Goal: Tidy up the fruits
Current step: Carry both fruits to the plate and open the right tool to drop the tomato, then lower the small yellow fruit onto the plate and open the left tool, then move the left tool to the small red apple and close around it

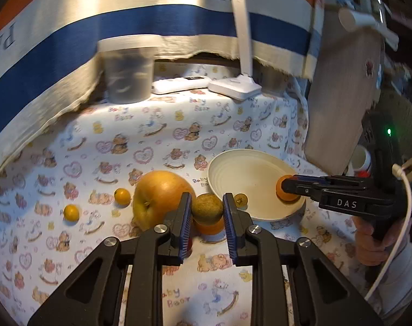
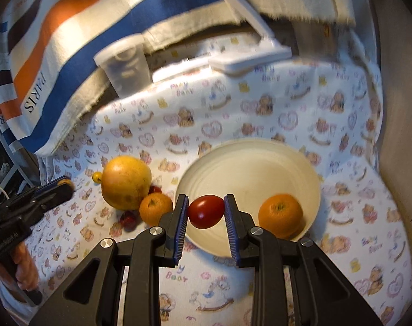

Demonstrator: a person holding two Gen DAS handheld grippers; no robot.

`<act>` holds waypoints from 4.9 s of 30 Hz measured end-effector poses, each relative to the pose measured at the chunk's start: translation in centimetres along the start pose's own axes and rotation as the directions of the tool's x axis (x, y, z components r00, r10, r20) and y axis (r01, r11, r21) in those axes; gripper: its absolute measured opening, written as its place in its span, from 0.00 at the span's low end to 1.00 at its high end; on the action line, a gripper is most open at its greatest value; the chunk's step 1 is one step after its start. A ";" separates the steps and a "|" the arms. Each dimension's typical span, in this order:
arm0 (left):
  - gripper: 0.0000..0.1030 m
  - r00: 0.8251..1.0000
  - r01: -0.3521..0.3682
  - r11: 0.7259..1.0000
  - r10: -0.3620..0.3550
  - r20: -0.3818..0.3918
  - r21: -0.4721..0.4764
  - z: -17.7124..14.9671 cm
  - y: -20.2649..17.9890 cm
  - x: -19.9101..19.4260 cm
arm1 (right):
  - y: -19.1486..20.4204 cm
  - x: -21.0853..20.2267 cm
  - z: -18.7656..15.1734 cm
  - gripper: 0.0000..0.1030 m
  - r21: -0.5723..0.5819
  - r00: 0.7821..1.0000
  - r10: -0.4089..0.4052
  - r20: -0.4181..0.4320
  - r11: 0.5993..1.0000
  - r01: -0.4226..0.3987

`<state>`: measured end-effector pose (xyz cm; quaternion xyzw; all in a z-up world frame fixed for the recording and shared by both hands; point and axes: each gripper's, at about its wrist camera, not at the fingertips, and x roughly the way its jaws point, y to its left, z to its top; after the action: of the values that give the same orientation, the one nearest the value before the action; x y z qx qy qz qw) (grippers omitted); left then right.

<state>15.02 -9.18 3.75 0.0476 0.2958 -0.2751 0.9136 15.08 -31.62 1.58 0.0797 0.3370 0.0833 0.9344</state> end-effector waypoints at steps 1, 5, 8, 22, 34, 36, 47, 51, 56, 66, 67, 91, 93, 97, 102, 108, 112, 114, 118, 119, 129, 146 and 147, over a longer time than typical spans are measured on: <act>0.21 1.000 -0.001 1.000 0.002 -0.004 0.009 0.1 -0.6 0.5 | -0.4 0.4 0.0 0.27 0.018 1.000 0.010 -0.027 1.000 -0.010; 0.21 1.000 0.016 1.000 -0.016 -0.012 0.008 0.4 -1.7 1.6 | -1.5 2.2 -0.3 0.27 0.037 0.995 0.004 -0.102 0.999 -0.001; 0.21 1.000 -0.006 1.000 0.006 -0.016 0.030 0.4 -2.3 2.4 | -1.9 3.6 -0.6 0.27 0.011 0.989 -0.059 -0.136 0.998 0.061; 0.22 0.996 -0.040 0.999 0.042 -0.078 0.033 0.2 -2.1 5.2 | -3.2 5.6 -0.8 0.27 0.079 0.979 -0.035 -0.200 0.996 0.051; 0.22 0.990 0.047 0.998 -0.041 -0.136 0.046 0.7 -3.6 6.4 | -3.3 1.3 0.1 0.41 0.111 0.997 -0.060 -0.044 0.992 0.065; 0.22 0.982 0.087 0.995 -0.077 -0.172 0.047 0.7 -4.2 7.3 | -3.7 0.8 0.4 0.41 0.127 0.997 -0.078 -0.024 0.989 0.080; 0.22 0.965 0.092 0.993 -0.071 -0.252 0.074 0.7 -7.1 10.8 | -5.3 0.7 0.8 0.41 0.176 0.997 -0.068 -0.018 0.982 0.071; 0.22 0.962 0.090 0.994 -0.072 -0.263 0.057 0.5 -7.1 11.5 | -5.4 0.7 0.7 0.41 0.182 0.997 -0.070 -0.022 0.981 0.073; 0.22 0.959 0.071 0.995 -0.048 -0.278 0.073 0.1 -7.3 11.9 | -5.5 0.7 0.7 0.41 0.186 0.998 -0.066 -0.019 0.980 0.068; 0.22 0.955 0.036 0.996 -0.009 -0.296 0.087 0.0 -7.3 12.4 | -5.2 0.8 0.7 0.41 0.179 0.997 -0.074 -0.023 0.981 0.077; 0.22 0.957 0.038 0.995 -0.011 -0.291 0.087 0.0 -7.3 12.4 | -5.2 0.8 0.7 0.41 0.178 0.997 -0.074 -0.023 0.981 0.077; 0.34 0.977 -0.004 0.994 0.027 -0.211 0.108 0.1 -7.1 9.5 | -5.0 -0.8 1.0 0.45 0.181 0.997 -0.076 0.014 0.981 0.073; 0.35 0.982 -0.016 0.995 0.034 -0.183 0.098 0.5 -6.5 8.5 | -5.0 -1.1 1.0 0.45 0.179 0.996 -0.082 0.025 0.981 0.077; 0.45 0.992 -0.054 0.994 0.065 -0.108 0.097 1.1 -5.4 6.0 | -4.9 -1.5 1.1 0.45 0.176 0.996 -0.080 0.044 0.982 0.071; 0.50 0.991 -0.129 0.986 0.131 -0.014 0.107 1.2 -4.3 2.7 | -4.6 -1.6 1.1 0.45 0.167 0.994 -0.091 0.054 0.983 0.081; 0.65 0.986 -0.153 0.988 0.151 0.065 0.023 1.0 -1.8 -0.5 | -4.3 -1.9 1.1 0.45 0.159 0.992 -0.089 0.088 0.984 0.074; 0.74 0.984 -0.159 0.987 0.159 0.079 -0.012 -0.1 -0.8 -0.9 | -4.0 -2.0 1.0 0.45 0.151 0.992 -0.075 0.102 0.987 0.059; 0.74 0.980 -0.176 0.984 0.177 0.088 -0.021 -0.6 -0.5 -0.7 | -3.7 -2.1 1.0 0.45 0.142 0.992 -0.063 0.111 0.989 0.047; 0.74 0.981 -0.174 0.984 0.177 0.082 -0.047 -1.3 0.2 -0.3 | -3.2 -2.4 0.9 0.45 0.120 0.989 -0.056 0.136 0.992 0.040; 0.75 0.980 -0.177 0.983 0.181 0.083 -0.049 -1.3 0.4 -0.3 | -3.1 -2.4 0.9 0.45 0.116 0.989 -0.053 0.139 0.993 0.037; 0.97 0.972 -0.207 0.973 0.216 0.091 -0.099 -2.2 1.9 -1.0 | -2.3 -2.1 0.5 0.45 0.088 0.988 -0.051 0.147 0.995 0.038; 0.68 0.988 -0.076 0.962 0.037 -0.152 -0.262 -3.6 3.8 2.7 | -0.9 -1.4 0.1 0.49 0.035 0.990 -0.048 0.130 0.998 0.044; 0.65 0.986 -0.071 0.960 0.026 -0.164 -0.272 -3.7 3.9 3.1 | -0.8 -1.4 0.1 0.49 0.031 0.991 -0.047 0.128 0.999 0.044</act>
<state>17.25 -6.43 -1.36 -0.0516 0.4019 -0.2038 0.8913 14.17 -32.72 2.28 0.0903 0.2788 0.0518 0.9547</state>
